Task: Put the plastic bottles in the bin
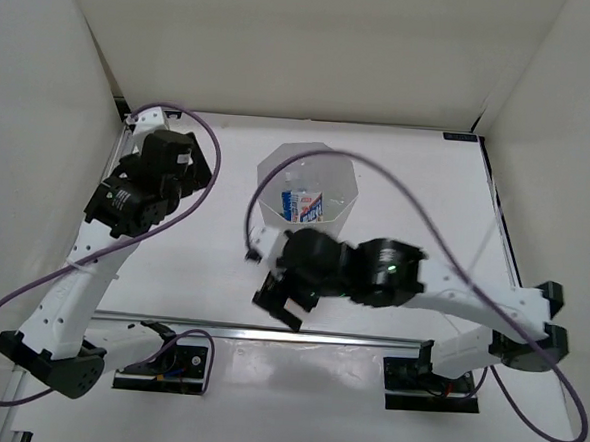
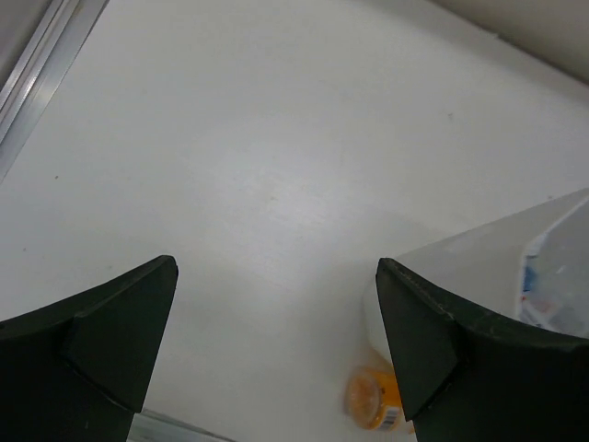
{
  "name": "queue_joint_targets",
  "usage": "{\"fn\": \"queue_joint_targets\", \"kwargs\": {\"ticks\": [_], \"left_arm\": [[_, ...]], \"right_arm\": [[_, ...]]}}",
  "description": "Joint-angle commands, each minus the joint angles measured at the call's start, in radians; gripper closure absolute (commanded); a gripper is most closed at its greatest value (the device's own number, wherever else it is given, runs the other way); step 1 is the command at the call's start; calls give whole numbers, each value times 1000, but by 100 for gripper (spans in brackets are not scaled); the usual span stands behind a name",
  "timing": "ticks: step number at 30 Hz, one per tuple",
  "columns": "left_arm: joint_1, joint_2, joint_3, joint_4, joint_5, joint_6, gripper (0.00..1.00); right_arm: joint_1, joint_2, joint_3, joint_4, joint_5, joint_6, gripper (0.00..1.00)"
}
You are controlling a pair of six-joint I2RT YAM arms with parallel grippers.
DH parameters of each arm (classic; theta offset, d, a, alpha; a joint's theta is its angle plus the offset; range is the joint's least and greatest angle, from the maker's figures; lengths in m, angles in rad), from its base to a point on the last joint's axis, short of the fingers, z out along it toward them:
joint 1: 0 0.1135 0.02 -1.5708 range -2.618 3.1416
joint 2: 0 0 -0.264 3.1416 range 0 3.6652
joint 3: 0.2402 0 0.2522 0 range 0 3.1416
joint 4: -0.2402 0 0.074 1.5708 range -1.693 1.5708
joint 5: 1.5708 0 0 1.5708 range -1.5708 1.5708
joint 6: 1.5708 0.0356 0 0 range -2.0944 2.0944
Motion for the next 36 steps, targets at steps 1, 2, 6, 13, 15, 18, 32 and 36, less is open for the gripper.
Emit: {"fn": "queue_joint_targets", "kwargs": {"ticks": [1,2,6,13,15,18,32,36], "left_arm": [[19,-50,-46,-48,-11,-14,0],[19,-71,-69,-57,-11,-14,0],[28,-103,-110,-67,9,-25,0],[28,-133,-153,-76,43,-44,0],[28,-133,-153,-76,61,-44,0],[28,-143,-163,-76,61,-44,0],[28,-182,-154,-163,70,-44,0],[28,-182,-141,-194,60,-44,0]], "right_arm": [[92,74,-94,7,210,-164,0],[104,99,-127,30,234,-164,0],[106,244,-179,78,355,-201,2],[43,389,-251,250,472,-255,4],[34,456,-251,250,484,-245,6],[23,484,-262,272,495,-210,6],[-107,525,-363,372,328,-159,11],[-130,525,-386,403,250,-130,14]]}}
